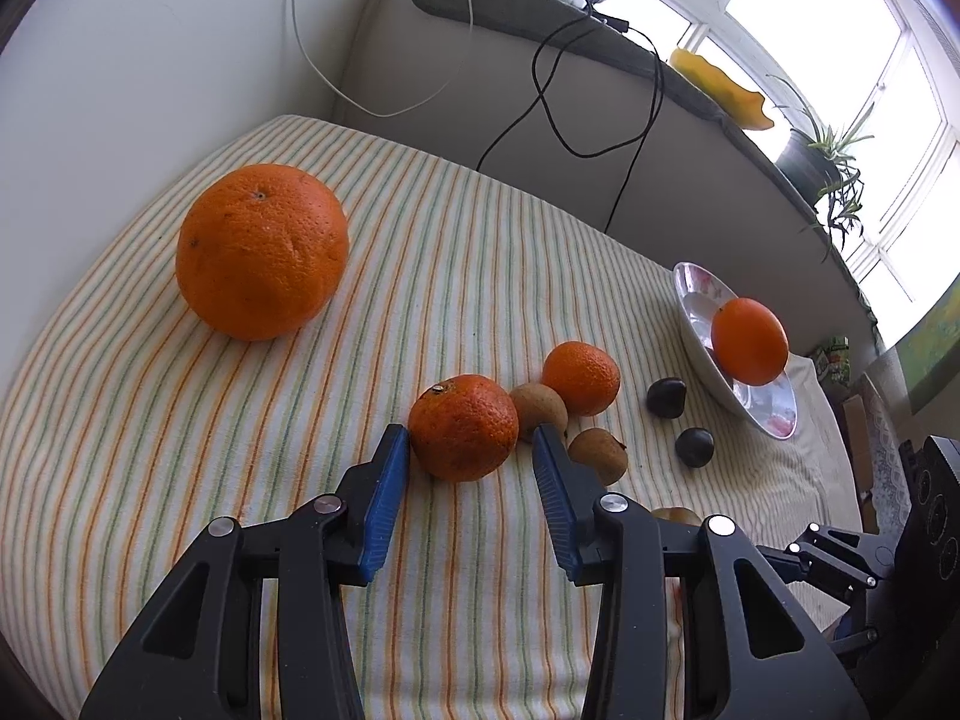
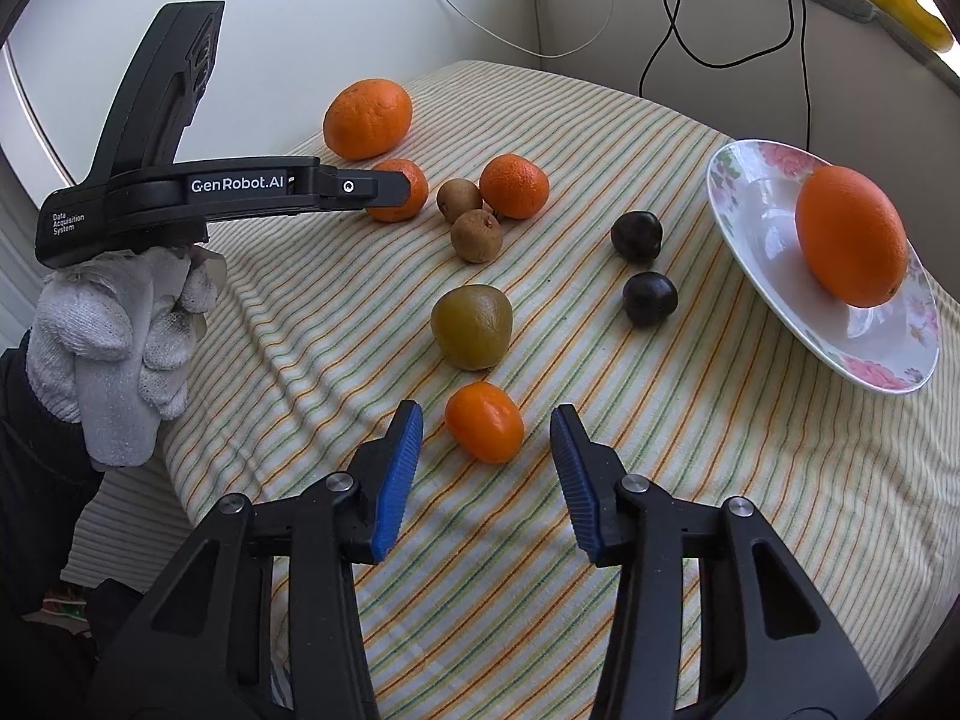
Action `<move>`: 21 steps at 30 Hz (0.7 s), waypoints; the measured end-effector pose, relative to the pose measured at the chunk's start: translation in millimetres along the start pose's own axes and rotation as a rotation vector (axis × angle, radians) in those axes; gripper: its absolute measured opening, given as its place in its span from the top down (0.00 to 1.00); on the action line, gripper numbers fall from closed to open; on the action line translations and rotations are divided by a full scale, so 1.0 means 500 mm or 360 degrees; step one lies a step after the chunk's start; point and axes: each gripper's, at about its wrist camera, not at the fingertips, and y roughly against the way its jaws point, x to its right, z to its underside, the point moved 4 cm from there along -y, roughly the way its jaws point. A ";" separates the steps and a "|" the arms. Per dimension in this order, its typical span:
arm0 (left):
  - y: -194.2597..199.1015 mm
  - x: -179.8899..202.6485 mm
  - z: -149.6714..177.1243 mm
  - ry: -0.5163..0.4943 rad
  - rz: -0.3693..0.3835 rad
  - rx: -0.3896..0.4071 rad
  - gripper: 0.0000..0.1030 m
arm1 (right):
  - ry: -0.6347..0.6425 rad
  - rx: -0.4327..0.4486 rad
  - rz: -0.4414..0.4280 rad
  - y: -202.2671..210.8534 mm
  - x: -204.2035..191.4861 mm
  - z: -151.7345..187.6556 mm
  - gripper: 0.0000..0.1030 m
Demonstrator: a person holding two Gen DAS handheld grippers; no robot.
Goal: Organize fruits
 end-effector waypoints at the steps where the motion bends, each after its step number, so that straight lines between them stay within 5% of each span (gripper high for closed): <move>1: -0.001 -0.001 -0.001 -0.0001 -0.0007 -0.0001 0.61 | 0.0001 -0.0005 -0.0001 -0.002 -0.001 0.001 0.58; 21: -0.013 -0.011 -0.002 0.0020 -0.0034 0.0030 0.65 | -0.0010 -0.0012 0.0013 -0.016 0.001 0.005 0.74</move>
